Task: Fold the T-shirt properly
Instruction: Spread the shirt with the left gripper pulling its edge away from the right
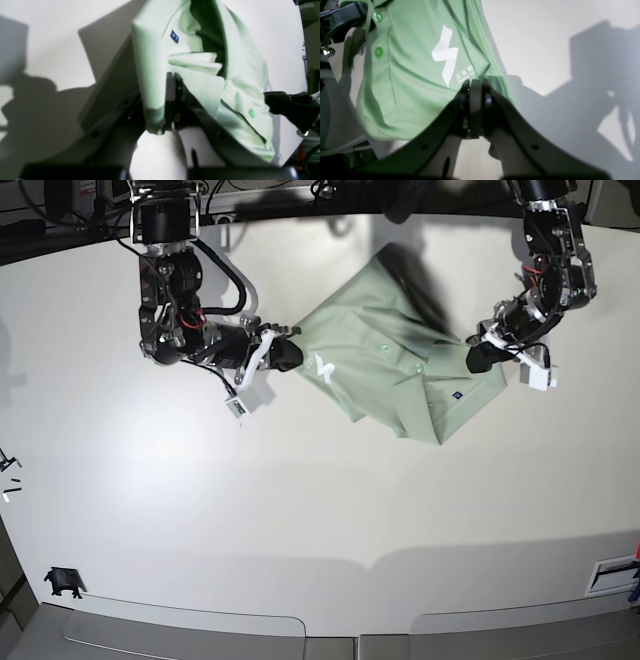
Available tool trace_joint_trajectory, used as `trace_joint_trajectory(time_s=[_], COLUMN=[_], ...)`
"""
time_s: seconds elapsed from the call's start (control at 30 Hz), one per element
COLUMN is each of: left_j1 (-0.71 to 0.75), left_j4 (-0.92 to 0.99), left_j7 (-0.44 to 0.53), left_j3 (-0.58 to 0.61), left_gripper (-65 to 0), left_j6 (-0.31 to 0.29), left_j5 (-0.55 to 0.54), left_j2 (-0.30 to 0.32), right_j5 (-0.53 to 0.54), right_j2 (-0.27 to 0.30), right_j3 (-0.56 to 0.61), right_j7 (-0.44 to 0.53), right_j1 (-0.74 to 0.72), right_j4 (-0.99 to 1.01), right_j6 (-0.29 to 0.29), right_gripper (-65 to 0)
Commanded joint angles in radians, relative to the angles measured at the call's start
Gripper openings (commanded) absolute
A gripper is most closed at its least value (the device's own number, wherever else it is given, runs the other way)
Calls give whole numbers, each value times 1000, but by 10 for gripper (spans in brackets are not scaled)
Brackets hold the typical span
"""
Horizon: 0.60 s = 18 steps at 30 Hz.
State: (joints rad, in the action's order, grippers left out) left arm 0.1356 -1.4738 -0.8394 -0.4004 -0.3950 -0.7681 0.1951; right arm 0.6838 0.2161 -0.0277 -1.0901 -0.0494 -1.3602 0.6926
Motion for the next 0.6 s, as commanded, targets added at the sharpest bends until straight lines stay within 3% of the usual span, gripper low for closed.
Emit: trace_joint_trajectory(time_s=[0.0, 0.17, 0.23, 0.3, 0.43, 0.57], left_j1=[-11, -11, -11, -11, -11, -11], left_j4=[-20, -20, -20, -20, -20, -20], left_j7=[17, 0, -6, -5, -4, -5], left_j3=[-5, -5, -5, -5, -5, -5], left_gripper=[-650, -650, -526, -465, -465, -464], left_j6=[-6, -57, -74, -74, -74, -74], left_j5=[-24, -23, -22, -23, -22, -19], left_j2=[14, 14, 14, 23, 39, 54], right_j5=[14, 100, 119, 138, 193, 214], right_j2=[11, 11, 11, 11, 11, 11], right_j3=[-5, -5, -6, -6, -6, -6], right_j7=[13, -26, -84, -146, -220, -228], right_j1=[-17, -19, -28, -42, -74, -99], right_j4=[-14, -14, -14, -14, -14, -14], right_j6=[6, 6, 6, 6, 6, 6], right_gripper=[-650, -650, -650, -650, -650, -650])
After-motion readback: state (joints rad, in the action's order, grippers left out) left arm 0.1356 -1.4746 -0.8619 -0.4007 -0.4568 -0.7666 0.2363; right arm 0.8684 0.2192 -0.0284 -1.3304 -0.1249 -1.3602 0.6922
